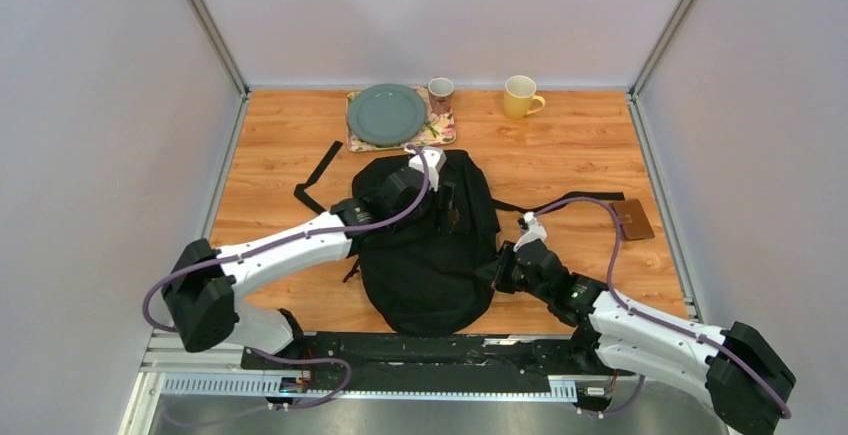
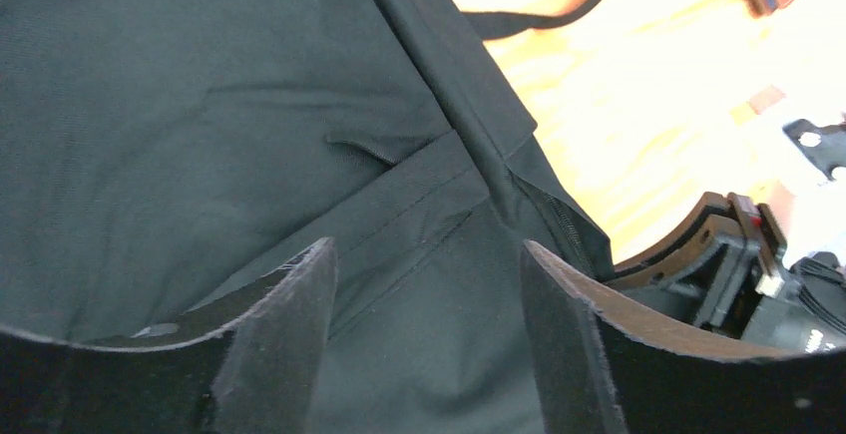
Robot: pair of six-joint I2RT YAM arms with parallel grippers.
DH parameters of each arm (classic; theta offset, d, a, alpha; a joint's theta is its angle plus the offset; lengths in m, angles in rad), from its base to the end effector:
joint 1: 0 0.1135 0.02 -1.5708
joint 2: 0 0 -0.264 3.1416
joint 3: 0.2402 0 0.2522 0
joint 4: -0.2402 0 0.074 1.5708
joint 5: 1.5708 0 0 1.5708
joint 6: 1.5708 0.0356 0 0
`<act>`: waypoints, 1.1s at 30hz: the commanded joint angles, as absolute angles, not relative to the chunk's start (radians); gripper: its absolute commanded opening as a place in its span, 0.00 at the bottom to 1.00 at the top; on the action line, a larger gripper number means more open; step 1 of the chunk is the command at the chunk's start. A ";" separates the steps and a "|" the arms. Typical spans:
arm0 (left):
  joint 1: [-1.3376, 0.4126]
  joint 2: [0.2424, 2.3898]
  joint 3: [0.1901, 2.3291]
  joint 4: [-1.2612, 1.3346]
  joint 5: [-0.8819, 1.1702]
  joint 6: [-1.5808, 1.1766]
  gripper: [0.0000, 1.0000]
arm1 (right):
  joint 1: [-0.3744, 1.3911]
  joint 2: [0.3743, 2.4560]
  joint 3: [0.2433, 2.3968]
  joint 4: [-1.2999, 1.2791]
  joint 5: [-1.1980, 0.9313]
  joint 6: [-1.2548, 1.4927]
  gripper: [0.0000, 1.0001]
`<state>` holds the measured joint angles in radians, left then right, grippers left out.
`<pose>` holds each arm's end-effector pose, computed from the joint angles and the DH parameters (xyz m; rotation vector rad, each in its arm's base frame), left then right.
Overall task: Pack the student bag
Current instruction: Unzip the student bag at the center of the board.
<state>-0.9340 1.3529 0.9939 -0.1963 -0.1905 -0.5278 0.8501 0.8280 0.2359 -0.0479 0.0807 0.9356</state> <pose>0.1873 -0.2420 0.2839 0.3269 2.1630 -0.6560 0.1117 0.1228 0.1556 0.1486 2.3551 0.8631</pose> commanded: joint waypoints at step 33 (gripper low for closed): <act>-0.908 1.743 1.236 -0.308 -0.250 -0.660 0.47 | 0.974 0.841 0.330 -0.106 0.161 0.885 0.00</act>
<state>-0.9127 1.7298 1.2072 -0.2779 -0.2344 -0.6498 0.9596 0.8574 0.2844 -0.0998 0.1589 0.9073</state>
